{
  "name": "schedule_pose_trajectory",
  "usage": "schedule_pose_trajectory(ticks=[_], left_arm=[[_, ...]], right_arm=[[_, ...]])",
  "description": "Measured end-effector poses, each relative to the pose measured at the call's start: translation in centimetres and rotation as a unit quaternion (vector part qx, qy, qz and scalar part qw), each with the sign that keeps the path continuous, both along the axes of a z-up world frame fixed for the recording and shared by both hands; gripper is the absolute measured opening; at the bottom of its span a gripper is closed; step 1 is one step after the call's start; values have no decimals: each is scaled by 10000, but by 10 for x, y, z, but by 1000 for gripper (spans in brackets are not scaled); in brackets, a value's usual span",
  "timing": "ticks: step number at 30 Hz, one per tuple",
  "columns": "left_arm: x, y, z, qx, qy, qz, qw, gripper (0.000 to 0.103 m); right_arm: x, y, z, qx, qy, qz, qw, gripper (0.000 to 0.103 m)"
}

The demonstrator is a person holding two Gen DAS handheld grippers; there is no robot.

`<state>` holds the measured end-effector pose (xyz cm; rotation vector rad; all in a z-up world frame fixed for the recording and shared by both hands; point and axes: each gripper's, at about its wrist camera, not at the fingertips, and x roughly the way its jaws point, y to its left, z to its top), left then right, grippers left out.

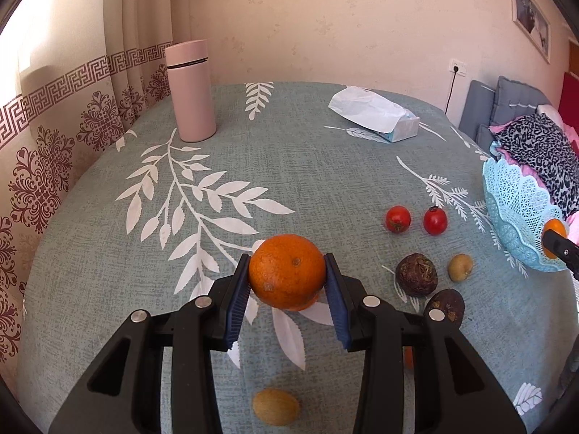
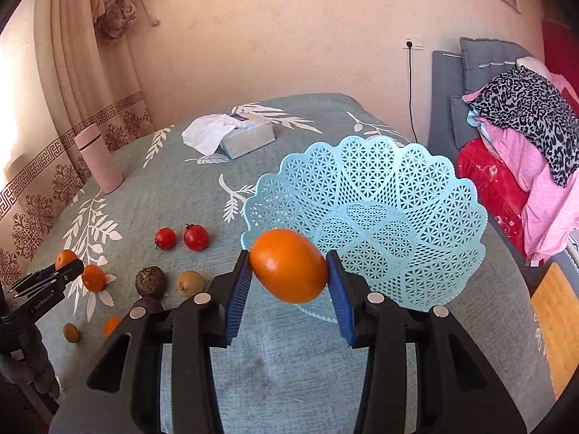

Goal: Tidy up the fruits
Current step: 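Carry the oval orange into the blue basket and open the right gripper while the left holds its orange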

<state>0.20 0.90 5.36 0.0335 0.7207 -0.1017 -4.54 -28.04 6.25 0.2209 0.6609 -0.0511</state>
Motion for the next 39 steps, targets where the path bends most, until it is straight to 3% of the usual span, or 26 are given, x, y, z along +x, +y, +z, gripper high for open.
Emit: schedule_pose_trajectory(ticks=[6,10,17,33,38,39], left_arm=[[-1,-30,12,66,-133,-295,9995,40],[0,-48,17,67,-150,-467,9988,40],[3,-88,26,99,-211,-862,9960,40],[29,-206,19,203,-65,-2052,9785,40],[32,-229,13,285,-9,-2210,9749,40],[32,-230,13,274,6,-2204,9750,45]], right_arm=[[7,-15,-7,-160,57,-329,9993,44],[6,-23,-6,-283,-23,-562,9980,53],[5,-29,-2,-460,-57,-705,9964,54],[-2,-43,6,-756,-97,-1134,9906,55],[-6,-52,10,-871,-160,-1372,9866,63],[-6,-54,11,-866,-165,-1409,9861,63]])
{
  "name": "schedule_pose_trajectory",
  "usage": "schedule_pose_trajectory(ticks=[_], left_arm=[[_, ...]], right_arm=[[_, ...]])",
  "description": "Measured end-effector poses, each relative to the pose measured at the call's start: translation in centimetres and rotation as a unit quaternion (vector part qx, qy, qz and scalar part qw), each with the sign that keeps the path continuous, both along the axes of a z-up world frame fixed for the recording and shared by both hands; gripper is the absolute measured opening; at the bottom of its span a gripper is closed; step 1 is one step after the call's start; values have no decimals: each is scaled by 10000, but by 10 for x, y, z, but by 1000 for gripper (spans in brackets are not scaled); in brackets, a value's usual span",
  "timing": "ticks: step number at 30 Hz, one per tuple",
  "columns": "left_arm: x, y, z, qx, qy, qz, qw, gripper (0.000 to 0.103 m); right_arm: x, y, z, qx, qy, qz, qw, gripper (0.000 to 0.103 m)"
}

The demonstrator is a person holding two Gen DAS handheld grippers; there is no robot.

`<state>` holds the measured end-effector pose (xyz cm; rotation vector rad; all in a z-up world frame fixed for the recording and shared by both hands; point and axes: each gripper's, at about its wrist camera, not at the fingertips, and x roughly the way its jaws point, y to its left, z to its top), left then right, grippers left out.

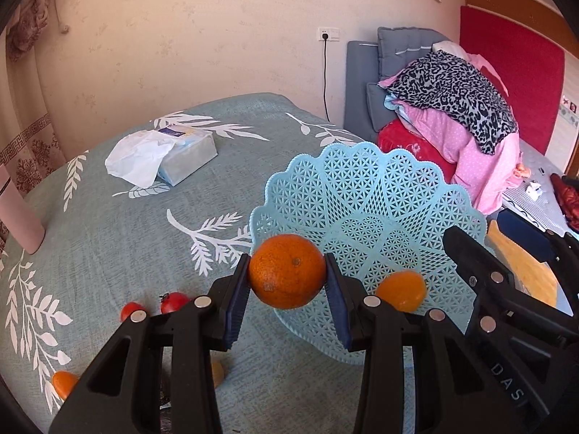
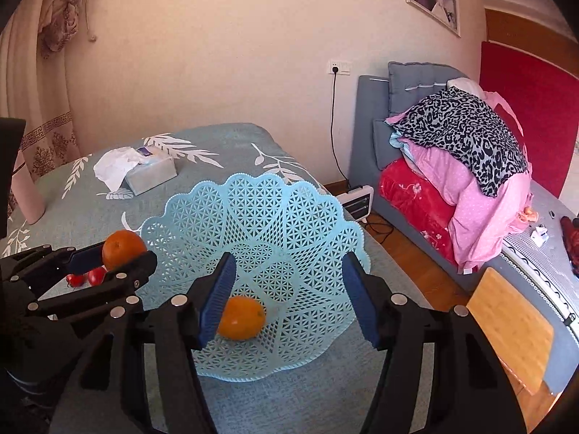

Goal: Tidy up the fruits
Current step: 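Carry the oval orange into the blue basket and open the right gripper while the left holds its orange, then lower the round orange into the blue basket and open the left gripper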

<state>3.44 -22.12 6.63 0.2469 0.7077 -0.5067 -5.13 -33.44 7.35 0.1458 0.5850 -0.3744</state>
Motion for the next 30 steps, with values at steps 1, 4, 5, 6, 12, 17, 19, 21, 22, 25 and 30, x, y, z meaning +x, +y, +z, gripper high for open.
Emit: schedule_pose_trajectory(ticks=[1,4,5,6,12,17,19,21,22,25,30], left_arm=[[1,0,0,-11,-4,57,10000,51],[2,9,3,-133,-79,280,9995,81],[2,11,4,-152,-76,297,9994,83],[2,13,5,-146,-74,306,9994,83],[-7,25,9,-23,-288,388,9988,89],[-11,42,12,16,-293,580,9979,91],[-14,50,14,-2,-306,679,9972,92],[-17,60,14,3,-323,788,9964,92],[-18,64,14,16,-334,837,9959,92],[-21,80,14,82,-371,1044,9938,92],[-25,110,12,163,-363,1366,9898,93]], right_arm=[[-1,-3,1,17,-9,-42,10000,63],[-2,-13,2,180,-58,-135,9997,68],[-3,-16,2,242,-77,-144,9996,69],[-3,-17,3,271,-95,-155,9995,70],[-4,-10,5,336,-165,-16,9993,71],[-3,-5,5,615,-226,210,9976,78],[-3,-2,5,634,-230,265,9974,78],[-4,3,6,674,-252,369,9967,78],[-4,5,6,724,-264,438,9961,78],[-6,14,8,863,-317,671,9935,78],[-8,31,8,1026,-325,1047,9887,79]])
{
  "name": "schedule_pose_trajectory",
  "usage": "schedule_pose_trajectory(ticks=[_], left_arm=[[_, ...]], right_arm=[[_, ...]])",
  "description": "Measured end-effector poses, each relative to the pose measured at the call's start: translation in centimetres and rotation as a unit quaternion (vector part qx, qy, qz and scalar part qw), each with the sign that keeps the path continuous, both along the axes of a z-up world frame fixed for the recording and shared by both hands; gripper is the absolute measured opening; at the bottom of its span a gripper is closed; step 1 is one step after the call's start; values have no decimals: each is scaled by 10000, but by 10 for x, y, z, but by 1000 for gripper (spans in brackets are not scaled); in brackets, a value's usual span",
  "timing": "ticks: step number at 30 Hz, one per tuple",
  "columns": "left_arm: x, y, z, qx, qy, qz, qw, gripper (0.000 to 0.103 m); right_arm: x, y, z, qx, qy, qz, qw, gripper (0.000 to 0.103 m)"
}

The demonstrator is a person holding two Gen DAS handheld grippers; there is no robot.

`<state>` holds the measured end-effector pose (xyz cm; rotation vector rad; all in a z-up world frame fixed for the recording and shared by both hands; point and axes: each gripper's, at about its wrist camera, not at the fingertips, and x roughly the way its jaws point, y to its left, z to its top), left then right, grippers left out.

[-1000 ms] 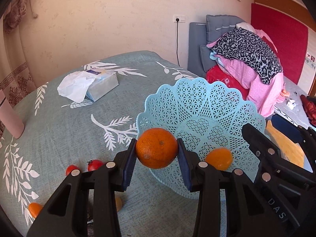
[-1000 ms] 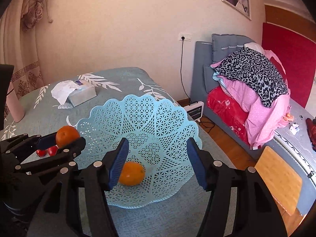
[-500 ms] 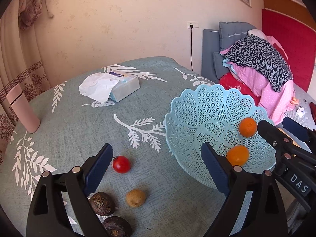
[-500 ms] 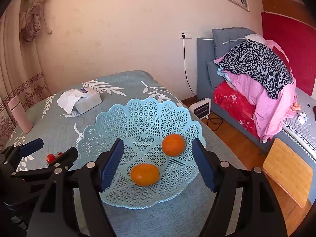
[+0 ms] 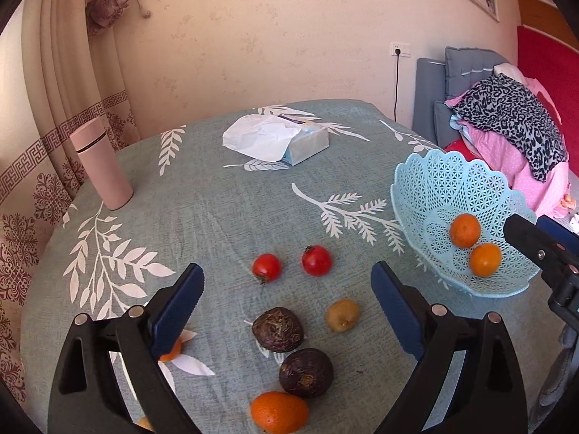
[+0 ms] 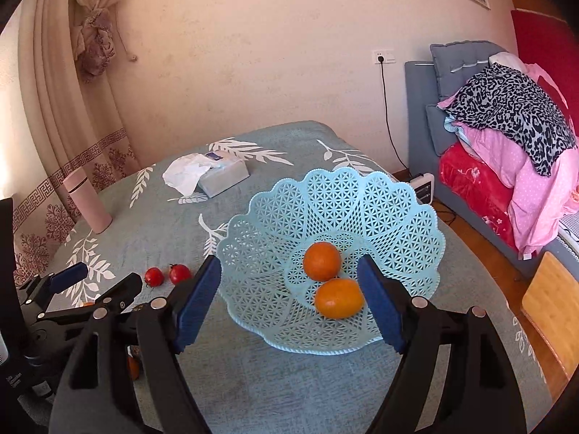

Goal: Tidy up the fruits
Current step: 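Lower the round orange into the blue basket and open the left gripper, then grasp another orange on the cloth with the left gripper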

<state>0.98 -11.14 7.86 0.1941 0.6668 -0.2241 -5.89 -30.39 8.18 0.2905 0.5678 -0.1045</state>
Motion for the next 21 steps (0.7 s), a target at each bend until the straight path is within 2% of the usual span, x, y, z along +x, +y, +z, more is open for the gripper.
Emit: schedule_pose_trajectory(ticks=[12,21], left_arm=[[3,85,-12,-134,235,975,9949,93],[12,119,-35,-133,579,1320,9895,93]], right_arm=[[-1,45,-9,174,194,767,9967,80],[0,60,-19,243,369,1013,9939,80]])
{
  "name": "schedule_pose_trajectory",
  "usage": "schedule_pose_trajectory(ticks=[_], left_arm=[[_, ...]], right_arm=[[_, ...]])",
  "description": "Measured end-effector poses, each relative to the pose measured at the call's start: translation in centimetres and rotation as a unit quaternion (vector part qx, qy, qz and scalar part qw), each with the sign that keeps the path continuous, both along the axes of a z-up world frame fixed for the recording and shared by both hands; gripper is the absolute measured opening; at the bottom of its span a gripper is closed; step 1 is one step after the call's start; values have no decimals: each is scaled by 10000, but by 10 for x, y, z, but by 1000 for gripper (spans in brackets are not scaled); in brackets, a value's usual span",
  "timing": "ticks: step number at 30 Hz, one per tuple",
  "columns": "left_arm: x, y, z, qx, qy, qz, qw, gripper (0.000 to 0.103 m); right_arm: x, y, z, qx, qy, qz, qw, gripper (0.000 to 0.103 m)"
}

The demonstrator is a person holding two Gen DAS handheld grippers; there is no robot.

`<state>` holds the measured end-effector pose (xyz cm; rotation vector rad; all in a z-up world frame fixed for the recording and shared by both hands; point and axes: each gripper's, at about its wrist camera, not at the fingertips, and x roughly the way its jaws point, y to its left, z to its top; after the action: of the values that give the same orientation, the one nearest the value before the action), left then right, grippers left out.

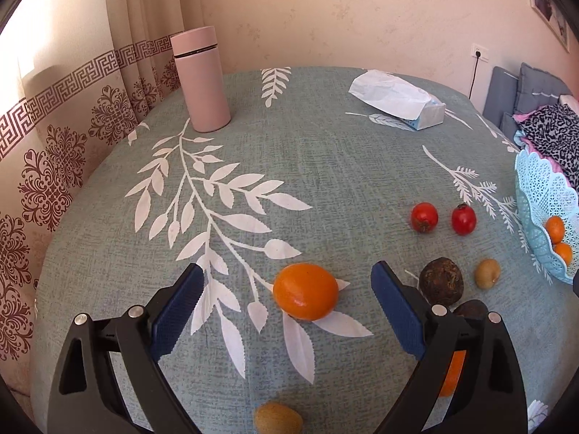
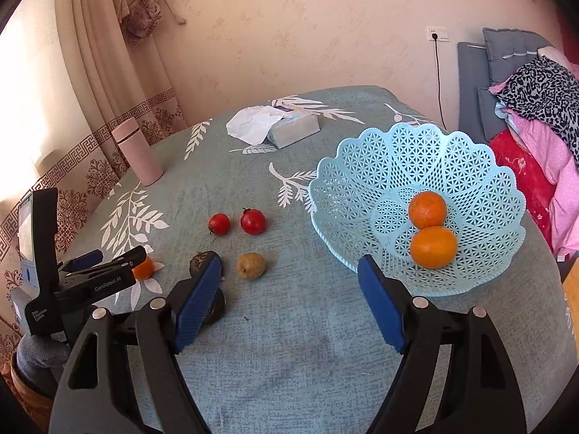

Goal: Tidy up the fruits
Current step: 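Grasp another orange on the cloth with the left gripper, then grasp a dark brown beet with the right gripper while the left holds the orange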

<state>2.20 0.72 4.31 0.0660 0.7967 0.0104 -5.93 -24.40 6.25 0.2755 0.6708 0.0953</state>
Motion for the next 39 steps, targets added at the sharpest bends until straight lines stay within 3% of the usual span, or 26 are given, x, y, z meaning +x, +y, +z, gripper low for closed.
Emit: schedule_pose_trajectory(ticks=[5,7,11,14,21,30,39], left_arm=[[6,5,-14,-24,168,69,9998,92],[8,5,-18,-71,234,16,9997,86],[12,4,-25,-295,424,-183,9985,56],[9,2,-24,-431,375,-316,9979,43],[3,3,-19,-490,255,-305,9980,42],[-2,6,-13,-504,67,-257,9984,42],[-6,7,-10,-531,-58,-304,9981,42]], right_arm=[[2,9,-6,-33,90,116,9999,80],[3,11,-8,-38,124,155,9998,80],[4,15,-11,-22,195,214,9996,80],[4,18,-14,6,244,267,9993,80],[8,23,-22,227,447,399,9979,80],[27,35,-31,911,892,614,9899,79],[51,63,-37,709,1101,837,9879,46]])
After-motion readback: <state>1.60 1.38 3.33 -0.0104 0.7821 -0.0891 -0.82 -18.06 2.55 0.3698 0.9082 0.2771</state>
